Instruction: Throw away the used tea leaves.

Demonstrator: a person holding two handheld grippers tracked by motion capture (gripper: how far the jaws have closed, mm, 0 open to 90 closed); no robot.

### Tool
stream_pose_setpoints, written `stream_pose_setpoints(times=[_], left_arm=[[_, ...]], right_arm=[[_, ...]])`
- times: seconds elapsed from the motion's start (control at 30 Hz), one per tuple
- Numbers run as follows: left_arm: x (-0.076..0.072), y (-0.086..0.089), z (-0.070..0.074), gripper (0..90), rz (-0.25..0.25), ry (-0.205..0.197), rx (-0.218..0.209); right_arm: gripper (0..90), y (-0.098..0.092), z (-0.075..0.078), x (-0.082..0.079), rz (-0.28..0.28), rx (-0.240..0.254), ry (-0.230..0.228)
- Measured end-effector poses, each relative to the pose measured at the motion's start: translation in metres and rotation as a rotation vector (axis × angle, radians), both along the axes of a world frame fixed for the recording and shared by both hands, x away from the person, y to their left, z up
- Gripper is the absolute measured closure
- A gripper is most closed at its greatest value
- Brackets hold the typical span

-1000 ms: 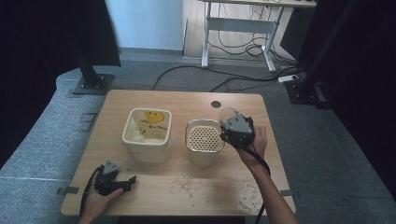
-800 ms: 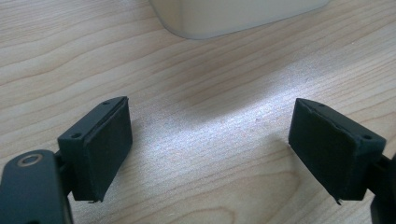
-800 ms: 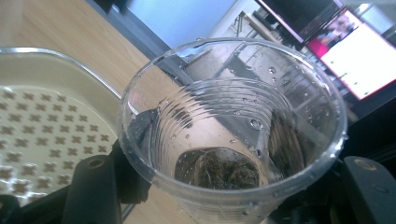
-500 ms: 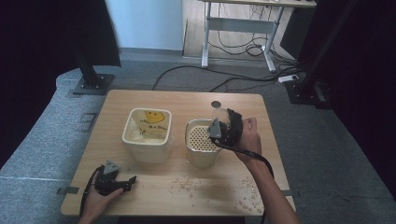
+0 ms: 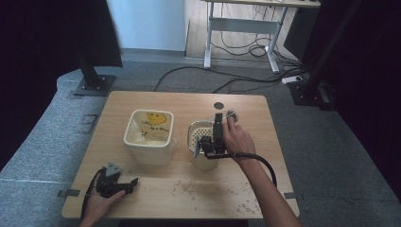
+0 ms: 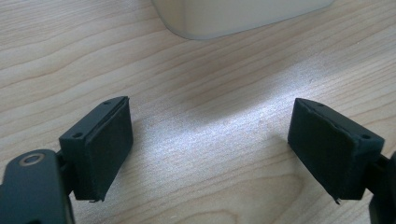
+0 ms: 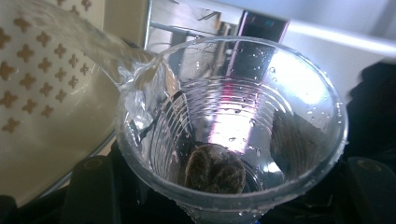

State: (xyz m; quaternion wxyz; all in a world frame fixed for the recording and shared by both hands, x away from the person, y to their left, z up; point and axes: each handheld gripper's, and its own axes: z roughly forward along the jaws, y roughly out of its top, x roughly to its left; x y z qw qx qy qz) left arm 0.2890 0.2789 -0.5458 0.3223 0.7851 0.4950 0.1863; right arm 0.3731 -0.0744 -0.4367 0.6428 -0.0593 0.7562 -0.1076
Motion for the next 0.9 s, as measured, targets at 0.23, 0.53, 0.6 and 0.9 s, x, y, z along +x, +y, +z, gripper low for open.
stream_pose_setpoints(times=[0.23,0.53,0.6,0.9], left_arm=[[0.0,0.0,0.0,13.8,0.001,0.0,0.0],[0.0,0.001,0.0,13.7,-0.001,0.0,0.0],[0.0,0.001,0.0,13.8,0.0,0.0,0.0],[0.0,0.001,0.0,13.7,-0.003,0.001,-0.005]], right_arm=[[32.5,0.01,-0.012,-0.002,0.011,-0.26,-0.079],[32.8,0.01,-0.011,0.0,0.032,-0.428,-0.209],[32.8,0.011,-0.016,-0.002,0.067,-0.486,-0.233],[33.0,0.011,-0.007,0.001,0.03,-0.427,-0.269]])
